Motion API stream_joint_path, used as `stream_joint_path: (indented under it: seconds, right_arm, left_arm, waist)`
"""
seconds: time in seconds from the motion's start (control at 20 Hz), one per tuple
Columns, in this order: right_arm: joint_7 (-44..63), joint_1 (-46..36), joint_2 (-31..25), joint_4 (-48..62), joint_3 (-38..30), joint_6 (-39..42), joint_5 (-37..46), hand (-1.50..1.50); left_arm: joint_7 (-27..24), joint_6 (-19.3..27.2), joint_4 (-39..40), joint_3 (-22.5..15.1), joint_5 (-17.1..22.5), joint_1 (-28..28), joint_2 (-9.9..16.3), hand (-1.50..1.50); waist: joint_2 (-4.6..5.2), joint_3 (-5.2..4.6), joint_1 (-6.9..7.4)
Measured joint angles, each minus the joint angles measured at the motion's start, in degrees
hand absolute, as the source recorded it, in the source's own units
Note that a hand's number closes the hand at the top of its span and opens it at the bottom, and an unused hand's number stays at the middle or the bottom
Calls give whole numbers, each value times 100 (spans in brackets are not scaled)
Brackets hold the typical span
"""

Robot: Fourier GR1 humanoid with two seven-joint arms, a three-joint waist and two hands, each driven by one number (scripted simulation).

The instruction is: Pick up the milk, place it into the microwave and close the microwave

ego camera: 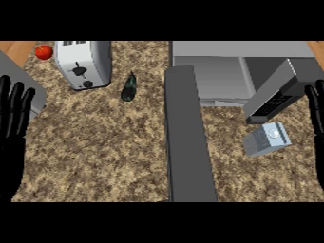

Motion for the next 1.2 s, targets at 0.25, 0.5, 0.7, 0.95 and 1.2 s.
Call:
stream_joint_path:
  seconds: [0.25, 0.5, 0.7, 0.95, 1.2]
  right_arm:
    - [235, -36, -168, -103, -285, -83, 135, -150]
    - [572, 54, -302, -297, -516, 123, -305, -150]
    - [812, 78, -269, -402, -586, 85, -383, -150]
    - [877, 299, -216, -460, -676, 31, -273, -150]
    - [724, 498, -195, -251, -739, 56, -74, -150]
  left_arm:
    - [-108, -241, 210, 137, 187, -126, 131, -150]
    - [80, -626, 203, 301, 1063, 103, 98, -150]
    - [281, -891, -216, 498, 1613, 541, 149, -150]
    - [447, -1207, -788, 718, 2113, 1182, 197, -150]
    - [605, -1396, -1350, 867, 2391, 1715, 144, -150]
  waist:
    - [37, 86, 19]
    - [42, 111, 28]
    - [43, 117, 48]
    - [43, 119, 61]
    - [43, 120, 68]
